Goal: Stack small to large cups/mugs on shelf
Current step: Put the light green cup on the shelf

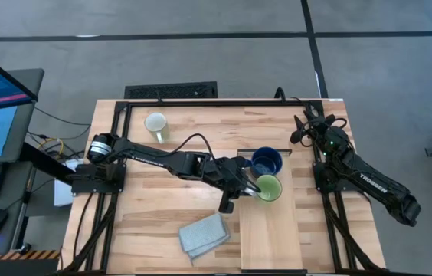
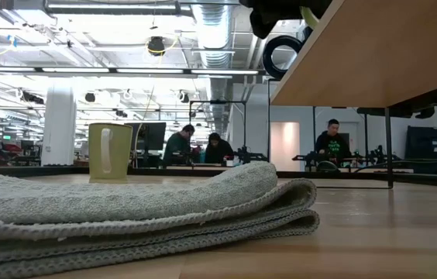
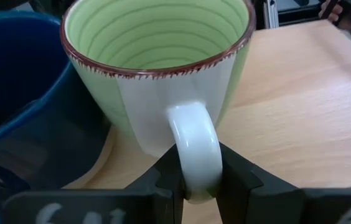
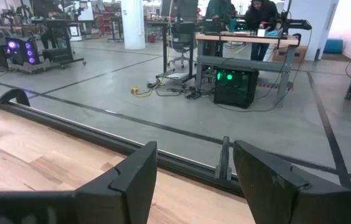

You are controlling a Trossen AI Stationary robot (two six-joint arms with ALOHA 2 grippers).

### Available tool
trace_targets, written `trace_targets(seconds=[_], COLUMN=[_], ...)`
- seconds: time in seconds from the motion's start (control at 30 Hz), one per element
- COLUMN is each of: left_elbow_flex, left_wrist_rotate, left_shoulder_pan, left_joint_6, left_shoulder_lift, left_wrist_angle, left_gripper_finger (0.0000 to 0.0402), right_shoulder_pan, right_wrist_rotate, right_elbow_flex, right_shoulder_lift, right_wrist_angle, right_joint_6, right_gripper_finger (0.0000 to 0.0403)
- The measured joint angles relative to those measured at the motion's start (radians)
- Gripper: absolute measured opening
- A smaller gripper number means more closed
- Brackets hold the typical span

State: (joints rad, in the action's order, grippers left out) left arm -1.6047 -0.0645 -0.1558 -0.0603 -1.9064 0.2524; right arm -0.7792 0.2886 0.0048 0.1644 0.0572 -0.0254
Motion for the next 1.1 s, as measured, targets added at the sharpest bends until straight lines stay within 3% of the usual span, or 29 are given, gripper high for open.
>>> trace_targets(seconds=[0.27,0.7,1.1], left_elbow_flex=[0.000,0.000,0.000], left_wrist_rotate=[0.001,0.015,-0.003], left_shoulder_pan=[0.000,0.001,0.001], left_joint_6=[0.002,-0.008,-0.051], left_shoulder_lift=[0.000,0.000,0.000], left_wrist_angle=[0.005,0.003,-0.002], left_gripper_finger=[0.0065,0.0166,0.0181], right_shoulder_pan=[0.000,0.000,0.000], right_wrist_rotate=[0.000,0.000,0.000], right_elbow_flex=[0.000,0.000,0.000], right_shoulder_lift=[0.000,0.000,0.000], right_wrist_angle=[0.000,0.000,0.000], right_joint_6=[0.000,0.000,0.000], right_gripper_finger=[0.0235,0.0235,0.0235])
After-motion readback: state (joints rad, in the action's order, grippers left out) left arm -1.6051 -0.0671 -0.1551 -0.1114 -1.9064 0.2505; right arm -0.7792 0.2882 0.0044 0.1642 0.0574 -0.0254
